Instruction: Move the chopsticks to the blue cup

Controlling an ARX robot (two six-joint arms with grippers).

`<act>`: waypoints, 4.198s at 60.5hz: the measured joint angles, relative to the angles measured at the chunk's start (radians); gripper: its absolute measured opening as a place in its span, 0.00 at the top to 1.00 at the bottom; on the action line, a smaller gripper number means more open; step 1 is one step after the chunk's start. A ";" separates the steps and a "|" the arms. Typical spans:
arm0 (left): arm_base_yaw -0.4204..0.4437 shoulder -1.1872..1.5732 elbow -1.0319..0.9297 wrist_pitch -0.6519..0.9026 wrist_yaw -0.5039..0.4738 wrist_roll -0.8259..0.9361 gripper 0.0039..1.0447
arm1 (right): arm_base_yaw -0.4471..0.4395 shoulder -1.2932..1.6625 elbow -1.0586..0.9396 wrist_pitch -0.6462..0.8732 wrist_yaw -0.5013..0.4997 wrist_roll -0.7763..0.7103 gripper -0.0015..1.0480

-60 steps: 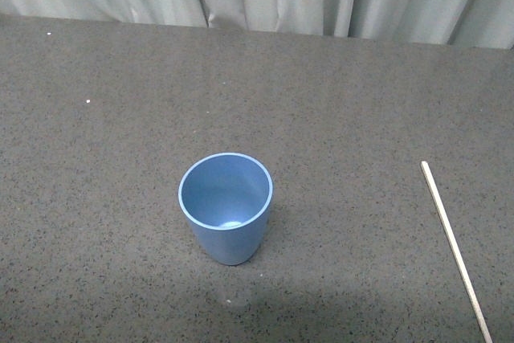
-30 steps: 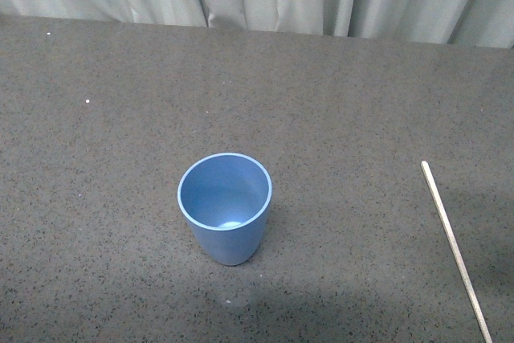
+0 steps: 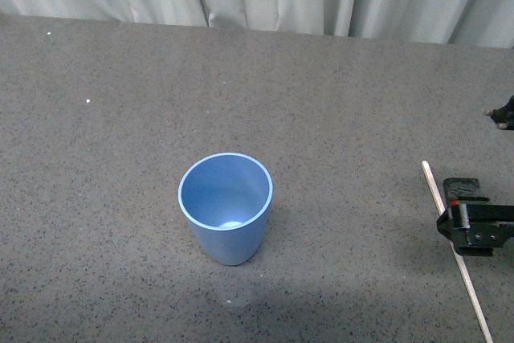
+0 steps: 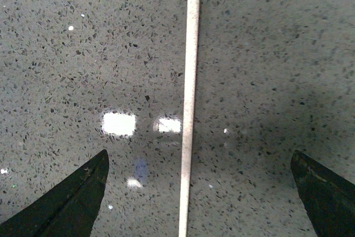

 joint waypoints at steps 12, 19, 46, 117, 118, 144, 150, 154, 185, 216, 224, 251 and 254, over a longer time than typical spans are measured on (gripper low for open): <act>0.000 0.000 0.000 0.000 0.000 0.000 0.06 | 0.019 0.105 0.074 -0.035 0.000 0.039 0.18; 0.000 0.000 0.000 0.000 0.000 0.000 0.06 | 0.023 0.143 0.105 -0.056 0.012 0.047 0.40; 0.000 0.000 0.000 0.000 0.000 0.000 0.06 | 0.031 0.181 0.122 -0.058 0.013 0.065 0.99; 0.000 0.000 0.000 0.000 0.000 0.000 0.06 | 0.471 0.112 -0.022 1.150 -0.286 0.039 0.99; 0.000 0.000 0.000 0.000 0.000 0.000 0.06 | 0.472 0.117 -0.020 1.149 -0.286 0.039 0.99; 0.000 0.000 0.000 0.000 0.000 0.000 0.06 | 0.443 0.048 -0.102 1.088 -0.320 0.010 0.58; 0.000 0.000 0.000 0.000 0.000 0.000 0.06 | 0.418 -0.035 -0.148 1.063 -0.332 0.017 0.40; 0.000 0.000 0.000 0.000 0.000 0.000 0.06 | 0.404 -0.079 -0.169 1.012 -0.283 0.004 0.28; 0.000 0.000 0.000 0.000 0.000 0.000 0.06 | 0.057 -0.728 -0.401 0.405 0.332 -0.082 0.09; 0.000 0.000 0.000 0.000 0.000 0.000 0.06 | -0.078 -1.252 -0.635 0.507 0.051 -0.105 0.87; 0.000 0.000 0.000 0.000 0.000 0.000 0.06 | -0.127 -1.348 -0.635 0.427 0.037 -0.106 0.99; 0.000 0.000 0.000 0.000 0.000 0.000 0.06 | -0.128 -1.532 -0.635 0.246 0.032 -0.106 0.99; 0.000 0.000 0.000 0.000 0.000 0.000 0.06 | -0.128 -1.545 -0.635 0.233 0.032 -0.106 0.99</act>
